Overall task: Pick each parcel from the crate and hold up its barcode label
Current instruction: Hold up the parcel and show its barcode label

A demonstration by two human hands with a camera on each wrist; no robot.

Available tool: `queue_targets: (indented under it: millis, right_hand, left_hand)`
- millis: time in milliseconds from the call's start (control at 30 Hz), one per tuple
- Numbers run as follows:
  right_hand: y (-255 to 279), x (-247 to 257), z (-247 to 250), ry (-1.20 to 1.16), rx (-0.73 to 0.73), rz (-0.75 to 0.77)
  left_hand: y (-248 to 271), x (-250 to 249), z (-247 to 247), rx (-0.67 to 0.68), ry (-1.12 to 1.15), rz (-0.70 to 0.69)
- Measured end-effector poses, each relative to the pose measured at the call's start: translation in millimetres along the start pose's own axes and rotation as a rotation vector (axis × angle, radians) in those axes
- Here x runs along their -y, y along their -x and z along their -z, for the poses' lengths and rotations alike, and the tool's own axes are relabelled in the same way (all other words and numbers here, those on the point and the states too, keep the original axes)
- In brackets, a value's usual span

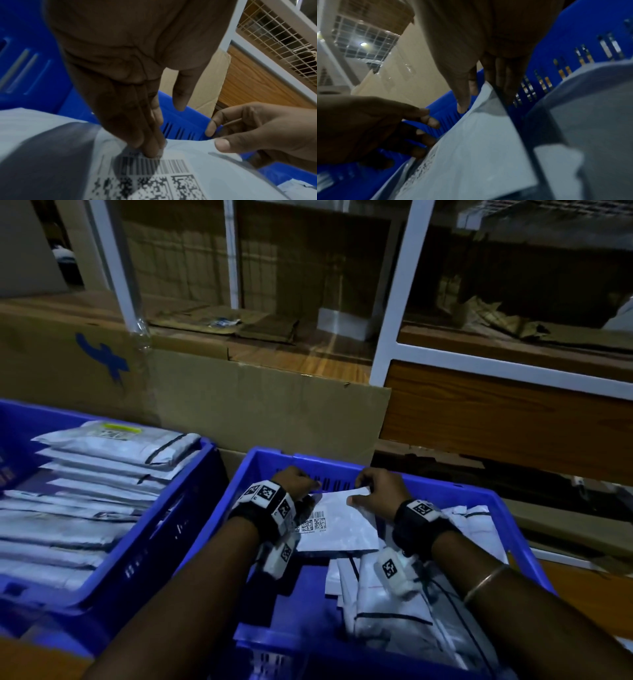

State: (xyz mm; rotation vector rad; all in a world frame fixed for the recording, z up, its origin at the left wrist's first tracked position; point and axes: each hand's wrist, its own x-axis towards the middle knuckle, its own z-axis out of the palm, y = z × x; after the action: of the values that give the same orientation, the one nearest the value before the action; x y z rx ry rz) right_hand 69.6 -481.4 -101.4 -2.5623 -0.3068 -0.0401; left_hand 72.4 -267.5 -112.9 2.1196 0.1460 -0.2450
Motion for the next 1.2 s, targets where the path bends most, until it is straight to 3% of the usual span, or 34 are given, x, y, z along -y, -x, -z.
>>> queue_targets:
  millis: [167,267,367,667,833,967,1200]
  right_hand:
    - [11,12,18,0.44,0.126,0.092]
    - [22,21,18,0.559,0.161,0.183]
    - [29,28,9,0.655,0.284,0.254]
    - [23,33,-7,0.568,0.371,0.2]
    - [24,30,-14,0.571,0.315,0.2]
    - [25,32,-19,0.622,0.356,0.196]
    - [27,36,-3,0.539,0.36,0.188]
  left_hand:
    - [-2,-3,1,-0.045,-0.036,-0.006]
    - [-5,-3,0,-0.052,-0.022,-0.002]
    - [-2,-4,1,-0.041,-0.04,-0.01]
    - [8,-12,-4,0.111,0.112,-0.03]
    - [3,-9,-3,0.069,0.059,-0.08]
    - [5,-12,-3,0.069,-0.016,-0.103]
    - [2,-17,-12,0.077,-0.09,0.001]
